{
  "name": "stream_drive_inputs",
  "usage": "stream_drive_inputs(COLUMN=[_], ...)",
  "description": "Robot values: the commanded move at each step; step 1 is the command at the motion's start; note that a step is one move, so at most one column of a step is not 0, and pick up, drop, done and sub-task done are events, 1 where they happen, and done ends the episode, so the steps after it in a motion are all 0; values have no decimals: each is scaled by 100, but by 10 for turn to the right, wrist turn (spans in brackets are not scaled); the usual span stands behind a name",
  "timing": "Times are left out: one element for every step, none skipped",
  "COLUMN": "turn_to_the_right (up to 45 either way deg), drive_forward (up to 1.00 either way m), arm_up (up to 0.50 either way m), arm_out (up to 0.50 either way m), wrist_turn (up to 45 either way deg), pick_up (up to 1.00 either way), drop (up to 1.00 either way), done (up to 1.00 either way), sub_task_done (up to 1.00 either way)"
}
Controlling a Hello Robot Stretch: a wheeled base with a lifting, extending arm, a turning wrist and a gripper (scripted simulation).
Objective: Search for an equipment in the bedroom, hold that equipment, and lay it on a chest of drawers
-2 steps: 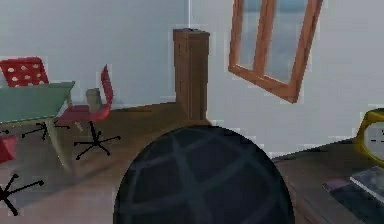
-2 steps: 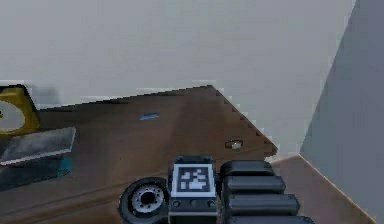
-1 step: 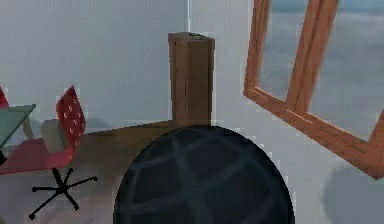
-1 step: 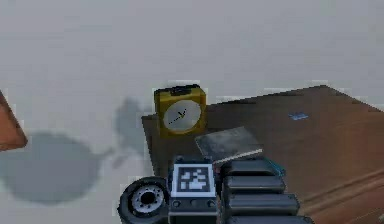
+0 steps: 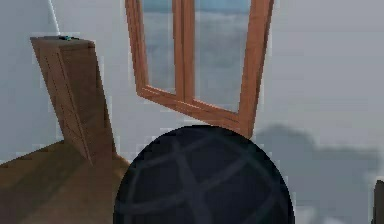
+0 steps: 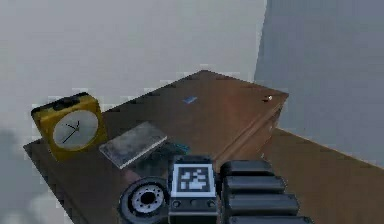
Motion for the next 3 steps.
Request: stream_drive_inputs(turn_to_the_right=[0, 360, 0], drive_forward=[20, 0, 25], arm_up=[0, 0, 0], arm_out=[0, 0, 0], wrist_turn=[0, 0, 0], pick_up=[0, 0, 0], drop=[0, 0, 0], done=[0, 0, 0], sub_task_done=[0, 0, 0])
